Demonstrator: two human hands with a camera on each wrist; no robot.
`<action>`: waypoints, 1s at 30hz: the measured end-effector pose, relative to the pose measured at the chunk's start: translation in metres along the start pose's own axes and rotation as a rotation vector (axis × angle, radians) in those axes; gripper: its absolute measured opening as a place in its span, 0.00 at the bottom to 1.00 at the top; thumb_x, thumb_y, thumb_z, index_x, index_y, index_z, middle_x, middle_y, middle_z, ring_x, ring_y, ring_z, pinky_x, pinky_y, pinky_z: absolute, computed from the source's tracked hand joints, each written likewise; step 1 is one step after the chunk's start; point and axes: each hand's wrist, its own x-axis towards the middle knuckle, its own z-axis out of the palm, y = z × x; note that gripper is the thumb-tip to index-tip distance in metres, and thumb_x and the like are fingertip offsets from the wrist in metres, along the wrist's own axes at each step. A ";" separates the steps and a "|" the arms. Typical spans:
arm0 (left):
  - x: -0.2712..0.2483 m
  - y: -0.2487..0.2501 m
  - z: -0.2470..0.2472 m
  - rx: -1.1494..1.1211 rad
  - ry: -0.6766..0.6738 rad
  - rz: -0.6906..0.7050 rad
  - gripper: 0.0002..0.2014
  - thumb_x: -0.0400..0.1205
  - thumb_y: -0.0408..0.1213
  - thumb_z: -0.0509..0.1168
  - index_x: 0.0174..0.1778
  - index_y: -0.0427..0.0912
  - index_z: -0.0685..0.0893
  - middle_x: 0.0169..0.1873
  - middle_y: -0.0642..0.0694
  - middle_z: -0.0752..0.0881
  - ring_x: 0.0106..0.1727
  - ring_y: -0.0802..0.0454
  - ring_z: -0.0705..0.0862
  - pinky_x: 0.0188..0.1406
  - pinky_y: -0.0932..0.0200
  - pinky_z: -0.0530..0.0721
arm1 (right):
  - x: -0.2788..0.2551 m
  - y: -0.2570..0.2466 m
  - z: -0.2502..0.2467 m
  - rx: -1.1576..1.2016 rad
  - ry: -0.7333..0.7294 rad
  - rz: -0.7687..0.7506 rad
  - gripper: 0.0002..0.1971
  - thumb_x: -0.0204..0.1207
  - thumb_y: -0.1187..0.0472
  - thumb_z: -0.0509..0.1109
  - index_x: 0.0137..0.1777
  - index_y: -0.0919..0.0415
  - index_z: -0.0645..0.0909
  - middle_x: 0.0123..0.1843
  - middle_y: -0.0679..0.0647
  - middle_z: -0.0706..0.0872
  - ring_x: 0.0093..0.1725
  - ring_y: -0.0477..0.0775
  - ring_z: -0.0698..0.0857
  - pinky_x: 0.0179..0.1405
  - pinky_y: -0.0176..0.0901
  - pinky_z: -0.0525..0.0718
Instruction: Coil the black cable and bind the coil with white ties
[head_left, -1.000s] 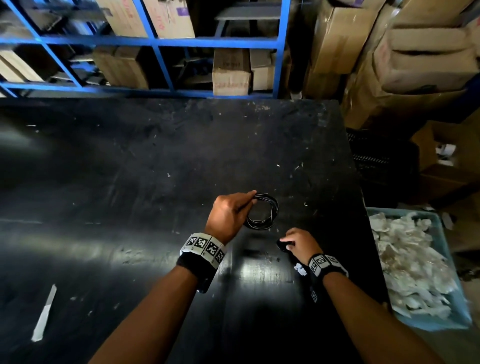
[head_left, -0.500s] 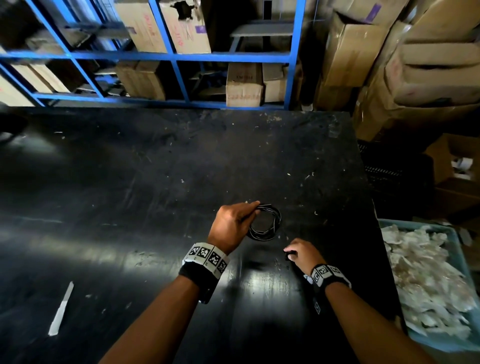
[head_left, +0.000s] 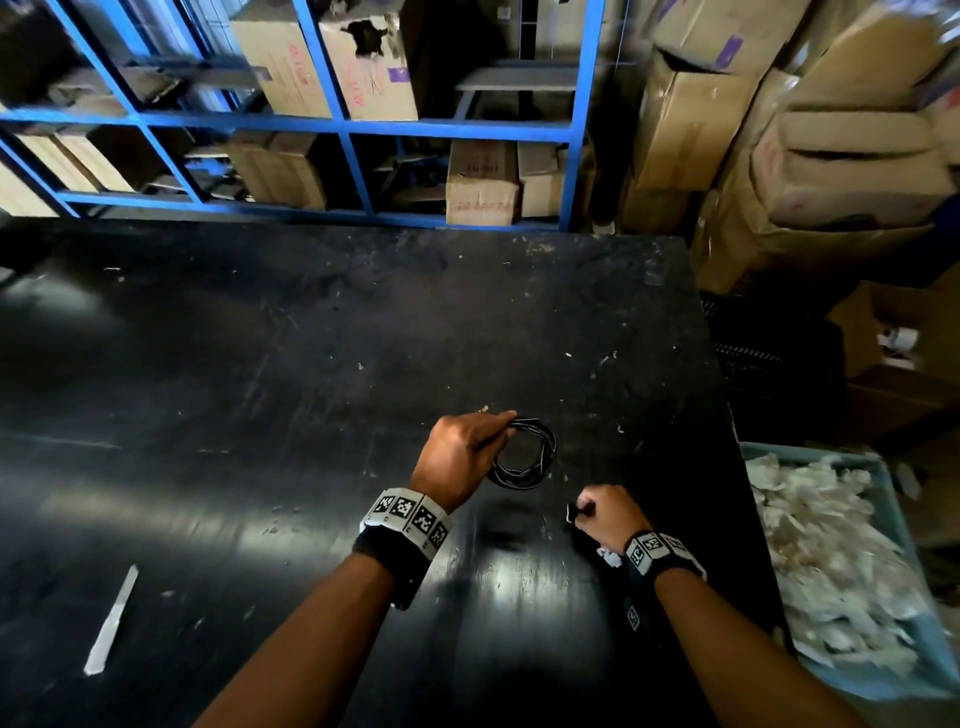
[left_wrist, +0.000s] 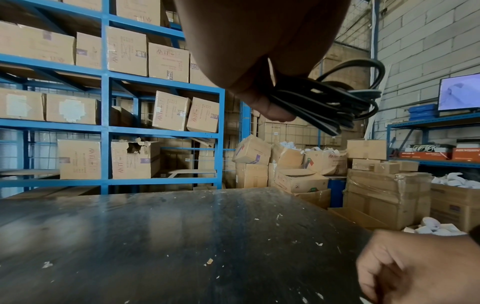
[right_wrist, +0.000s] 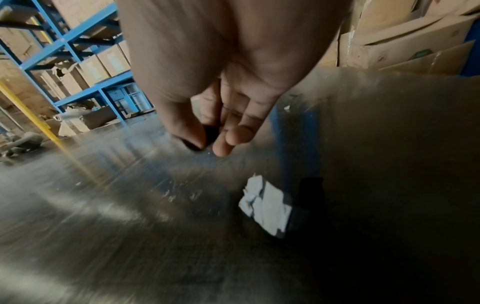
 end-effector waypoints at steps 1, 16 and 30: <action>-0.001 0.002 0.000 -0.002 -0.002 0.000 0.11 0.83 0.37 0.72 0.59 0.39 0.92 0.43 0.46 0.94 0.41 0.54 0.92 0.44 0.59 0.89 | -0.003 -0.001 -0.003 -0.005 0.013 0.007 0.06 0.72 0.62 0.77 0.48 0.59 0.91 0.47 0.54 0.94 0.49 0.53 0.92 0.53 0.45 0.89; -0.019 0.029 -0.020 -0.048 -0.064 0.036 0.11 0.83 0.38 0.72 0.58 0.40 0.92 0.40 0.46 0.94 0.38 0.58 0.90 0.44 0.65 0.86 | -0.049 -0.057 -0.050 0.107 0.291 -0.250 0.11 0.74 0.72 0.77 0.54 0.64 0.94 0.51 0.55 0.94 0.51 0.47 0.91 0.57 0.31 0.81; -0.014 0.054 -0.056 -0.248 -0.166 0.104 0.09 0.81 0.34 0.74 0.56 0.40 0.93 0.55 0.48 0.90 0.51 0.69 0.87 0.55 0.69 0.82 | -0.090 -0.168 -0.141 0.316 0.537 -0.616 0.10 0.67 0.75 0.83 0.47 0.66 0.93 0.44 0.50 0.91 0.45 0.37 0.90 0.51 0.33 0.86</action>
